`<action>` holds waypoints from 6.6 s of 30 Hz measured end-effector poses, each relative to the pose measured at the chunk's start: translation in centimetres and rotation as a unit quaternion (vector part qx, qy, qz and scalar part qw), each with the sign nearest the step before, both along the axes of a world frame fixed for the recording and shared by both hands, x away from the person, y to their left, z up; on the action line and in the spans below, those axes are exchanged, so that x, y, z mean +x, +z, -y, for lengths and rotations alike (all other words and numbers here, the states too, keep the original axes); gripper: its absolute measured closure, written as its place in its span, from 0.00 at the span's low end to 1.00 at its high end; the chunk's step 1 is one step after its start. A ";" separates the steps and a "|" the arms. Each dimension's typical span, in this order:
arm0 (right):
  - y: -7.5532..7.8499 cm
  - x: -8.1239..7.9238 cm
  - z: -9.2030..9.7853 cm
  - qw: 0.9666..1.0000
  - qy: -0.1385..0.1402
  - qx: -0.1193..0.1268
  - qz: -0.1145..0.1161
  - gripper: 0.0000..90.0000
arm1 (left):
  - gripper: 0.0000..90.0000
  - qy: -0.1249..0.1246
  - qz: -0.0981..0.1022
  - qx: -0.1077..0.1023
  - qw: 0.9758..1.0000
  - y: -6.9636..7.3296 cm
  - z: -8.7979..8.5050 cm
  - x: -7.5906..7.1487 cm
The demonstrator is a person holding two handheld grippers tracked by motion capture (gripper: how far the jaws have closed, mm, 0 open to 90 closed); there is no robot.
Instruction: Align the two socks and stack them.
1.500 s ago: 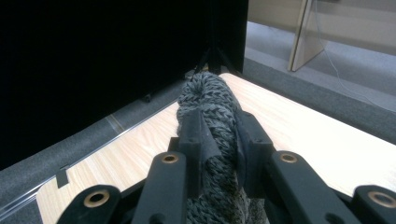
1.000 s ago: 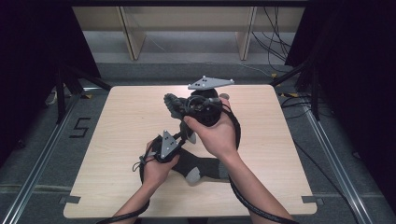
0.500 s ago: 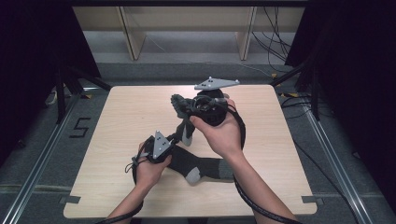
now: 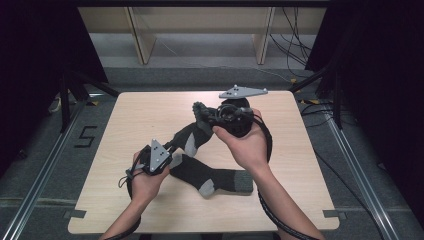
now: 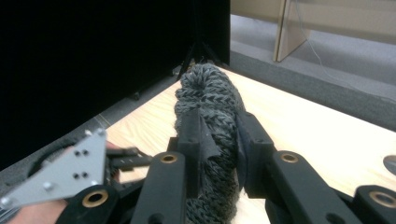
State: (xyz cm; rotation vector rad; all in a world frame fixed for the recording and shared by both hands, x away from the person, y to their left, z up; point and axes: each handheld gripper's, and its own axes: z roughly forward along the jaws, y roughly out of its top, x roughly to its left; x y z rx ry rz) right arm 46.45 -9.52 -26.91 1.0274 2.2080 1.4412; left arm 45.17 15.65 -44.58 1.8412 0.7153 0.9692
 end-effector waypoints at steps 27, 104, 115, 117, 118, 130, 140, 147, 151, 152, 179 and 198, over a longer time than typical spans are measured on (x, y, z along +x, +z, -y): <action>-8.1 -2.6 7.4 0.994 -0.030 -0.005 -0.101 0.84 | 0.92 -0.029 -0.015 0.082 0.996 -1.0 0.6 -3.6; -19.1 -0.7 9.1 0.958 -0.095 -0.083 -0.257 0.87 | 0.91 -0.064 -0.094 0.166 0.980 -5.6 1.6 -3.0; -16.2 -1.8 9.6 0.964 -0.090 -0.063 -0.243 0.96 | 0.92 -0.060 -0.071 0.142 0.986 -4.1 1.2 -3.5; -15.8 -2.0 9.6 0.963 -0.092 -0.058 -0.245 0.96 | 0.92 -0.060 -0.070 0.144 0.985 -3.9 1.2 -3.6; -15.5 -2.1 9.8 0.965 -0.088 -0.056 -0.240 0.96 | 0.92 -0.063 -0.070 0.154 0.984 -3.6 1.2 -3.7; -15.1 -3.2 11.3 0.964 -0.088 -0.058 -0.244 0.96 | 0.91 -0.079 -0.063 0.165 0.981 -3.5 2.4 -4.1; -17.8 -2.7 11.8 0.953 -0.100 -0.121 -0.258 0.95 | 0.72 -0.138 -0.111 0.133 0.975 -4.9 2.9 -4.1; -18.3 -2.4 12.0 0.952 -0.105 -0.131 -0.256 0.95 | 0.56 -0.138 -0.121 0.057 0.981 -2.7 0.5 -4.5; -18.5 -2.4 11.9 0.952 -0.110 -0.134 -0.252 0.94 | 0.51 -0.103 -0.134 0.023 0.985 -1.8 -1.1 -3.5; -18.5 -2.4 11.8 0.952 -0.108 -0.133 -0.252 0.94 | 0.50 -0.089 -0.143 0.008 0.986 -1.8 -1.4 -2.9; -17.4 -2.5 12.1 0.954 -0.104 -0.107 -0.259 0.95 | 0.91 -0.081 -0.195 0.015 0.977 -2.3 -0.9 1.0; -14.8 -3.3 13.6 0.959 -0.085 -0.092 -0.255 0.96 | 0.91 -0.097 -0.196 0.025 0.976 0.0 0.3 0.1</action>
